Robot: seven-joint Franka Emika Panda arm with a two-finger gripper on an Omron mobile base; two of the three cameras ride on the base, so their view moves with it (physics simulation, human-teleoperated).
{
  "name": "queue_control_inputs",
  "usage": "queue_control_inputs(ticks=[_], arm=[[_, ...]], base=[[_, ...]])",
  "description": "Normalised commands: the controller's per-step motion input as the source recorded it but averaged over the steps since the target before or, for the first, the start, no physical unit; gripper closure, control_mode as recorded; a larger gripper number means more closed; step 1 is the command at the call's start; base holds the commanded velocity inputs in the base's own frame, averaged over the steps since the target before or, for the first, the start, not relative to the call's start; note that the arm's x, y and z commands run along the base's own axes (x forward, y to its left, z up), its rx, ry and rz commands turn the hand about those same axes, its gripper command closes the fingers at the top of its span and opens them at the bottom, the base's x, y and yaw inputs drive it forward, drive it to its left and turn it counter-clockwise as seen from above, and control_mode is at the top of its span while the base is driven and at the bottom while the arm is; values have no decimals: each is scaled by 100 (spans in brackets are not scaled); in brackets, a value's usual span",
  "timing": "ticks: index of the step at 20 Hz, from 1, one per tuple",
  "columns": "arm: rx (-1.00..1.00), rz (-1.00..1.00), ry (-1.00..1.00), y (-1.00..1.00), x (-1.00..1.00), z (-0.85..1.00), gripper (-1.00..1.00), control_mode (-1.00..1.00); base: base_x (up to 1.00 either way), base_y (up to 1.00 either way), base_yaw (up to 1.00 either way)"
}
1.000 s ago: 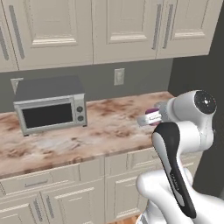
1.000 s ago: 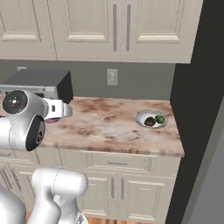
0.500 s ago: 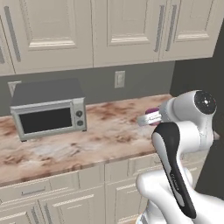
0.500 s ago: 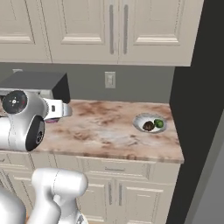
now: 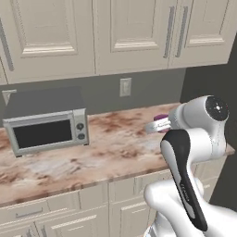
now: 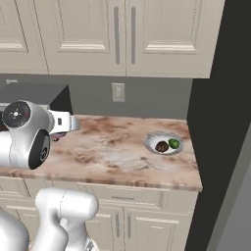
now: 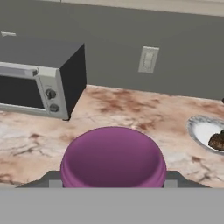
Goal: Pick the avocado and bread from the counter and place them on the plate. Then pick the jam from the cabinet and place it next to the plate. Lastly close the cabinet door.
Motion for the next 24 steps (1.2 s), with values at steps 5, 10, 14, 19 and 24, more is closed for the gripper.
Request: queue_control_inputs(ticks=[5, 10, 14, 19, 24], arm=[[0, 0, 0, 0, 0, 0, 100, 100], [0, 0, 0, 0, 0, 0, 100, 100], [0, 0, 0, 0, 0, 0, 100, 100], [0, 0, 0, 0, 0, 0, 100, 100], [0, 0, 0, -9, 0, -11, 100, -100]], base=[[38, -28, 0], [35, -26, 0], [32, -23, 0], [26, -23, 0], [8, -11, 0]])
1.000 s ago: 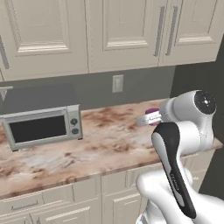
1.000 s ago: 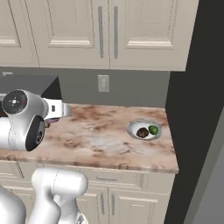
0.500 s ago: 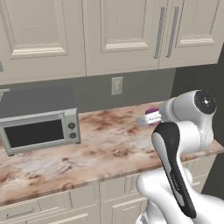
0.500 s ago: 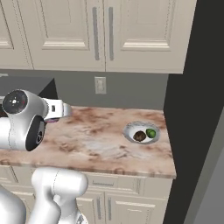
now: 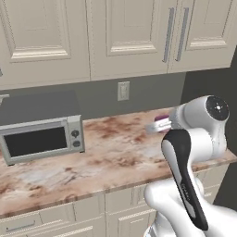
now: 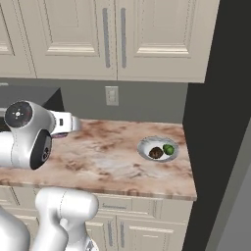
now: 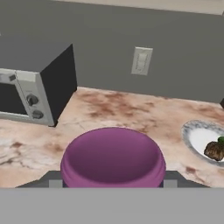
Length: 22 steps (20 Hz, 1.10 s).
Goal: Pick the avocado and bread from the counter and place them on the plate. Then pick the jam from the cabinet and place it next to the plate. Lastly close the cabinet door.
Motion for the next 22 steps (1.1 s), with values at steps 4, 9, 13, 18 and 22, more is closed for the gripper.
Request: queue_control_inputs(ticks=[4, 9, 13, 18, 22], arm=[[0, 0, 0, -34, 0, -32, 100, -100], [0, 1, 0, -33, 0, -32, 100, -100], [0, 2, 0, -34, 0, -35, 100, -100], [0, 2, 0, -27, 0, -43, 100, -100], [-1, 0, 0, -14, 0, -48, 100, -100]], base=[[0, 0, 0], [0, 0, 0], [0, 0, 0], [0, 0, 0], [0, 0, 0]])
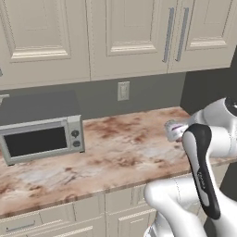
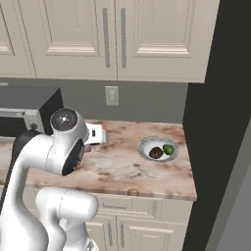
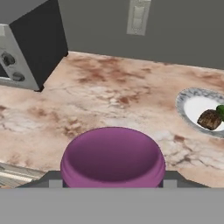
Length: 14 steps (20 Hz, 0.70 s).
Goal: Pick the avocado and bread from the counter and place them on the plate. Then pick the jam from the cabinet and place it next to the plate. Lastly close the cabinet door.
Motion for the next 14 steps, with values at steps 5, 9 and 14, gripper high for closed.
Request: queue_control_inputs(ticks=[5, 9, 14], arm=[[-1, 2, 0, -23, 0, -49, 100, -100], [0, 4, -4, -40, 0, -46, 100, -100], [0, 4, -14, -34, 0, -27, 100, -100]], base=[[0, 0, 0], [0, 0, 0], [0, 0, 0]])
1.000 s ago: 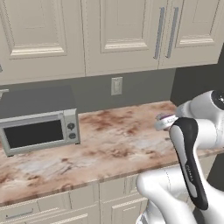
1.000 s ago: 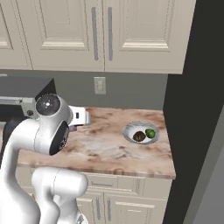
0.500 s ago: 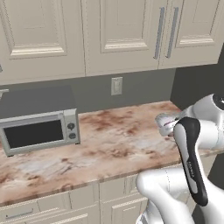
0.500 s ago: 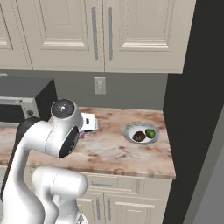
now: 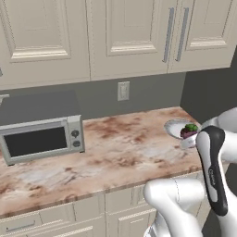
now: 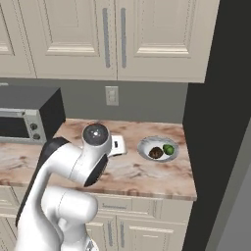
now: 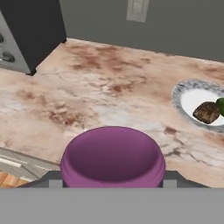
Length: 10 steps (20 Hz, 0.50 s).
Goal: Pick the avocado and bread from the counter and place them on the plate. Then pick the jam from the cabinet and place it next to the plate. Lastly close the cabinet door.
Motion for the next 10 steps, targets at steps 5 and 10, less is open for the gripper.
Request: queue_control_inputs(ticks=[5, 10], arm=[[0, 4, -19, -30, 0, -16, 100, -100], [0, 6, -15, -30, 0, -22, 100, -100]], base=[[0, 0, 0], [0, 0, 0]])
